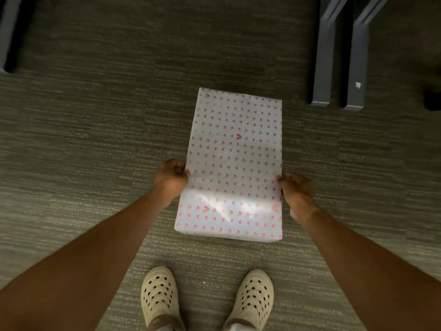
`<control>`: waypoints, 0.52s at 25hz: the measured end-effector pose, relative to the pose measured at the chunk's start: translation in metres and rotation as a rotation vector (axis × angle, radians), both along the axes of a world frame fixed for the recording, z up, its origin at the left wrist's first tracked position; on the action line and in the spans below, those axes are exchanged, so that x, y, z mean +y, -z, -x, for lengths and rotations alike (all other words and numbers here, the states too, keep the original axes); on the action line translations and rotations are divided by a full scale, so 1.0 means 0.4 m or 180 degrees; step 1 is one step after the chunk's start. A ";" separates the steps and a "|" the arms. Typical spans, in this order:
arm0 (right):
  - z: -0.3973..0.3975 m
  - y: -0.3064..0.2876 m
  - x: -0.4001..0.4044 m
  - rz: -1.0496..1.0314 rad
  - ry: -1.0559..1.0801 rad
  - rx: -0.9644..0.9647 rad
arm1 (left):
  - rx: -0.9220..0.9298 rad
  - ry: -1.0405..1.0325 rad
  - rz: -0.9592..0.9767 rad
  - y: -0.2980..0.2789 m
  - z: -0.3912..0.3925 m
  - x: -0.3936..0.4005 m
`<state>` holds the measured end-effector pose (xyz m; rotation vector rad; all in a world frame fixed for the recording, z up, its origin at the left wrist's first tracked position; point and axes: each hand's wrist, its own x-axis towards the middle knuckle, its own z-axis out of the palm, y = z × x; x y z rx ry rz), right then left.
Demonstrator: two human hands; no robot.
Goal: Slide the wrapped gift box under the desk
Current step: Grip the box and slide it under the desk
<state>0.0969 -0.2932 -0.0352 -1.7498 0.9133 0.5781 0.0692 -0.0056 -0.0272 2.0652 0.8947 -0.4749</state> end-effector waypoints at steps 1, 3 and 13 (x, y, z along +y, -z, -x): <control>-0.011 -0.020 -0.001 0.0002 -0.0032 -0.0032 | -0.0007 0.0017 0.0023 -0.015 -0.015 0.002; -0.031 -0.050 -0.004 -0.0018 -0.0140 -0.0113 | -0.0037 0.0036 0.0024 -0.033 -0.050 0.013; -0.192 -0.139 0.031 -0.0006 -0.0274 -0.0770 | -0.0646 0.0393 0.0544 -0.072 -0.270 0.100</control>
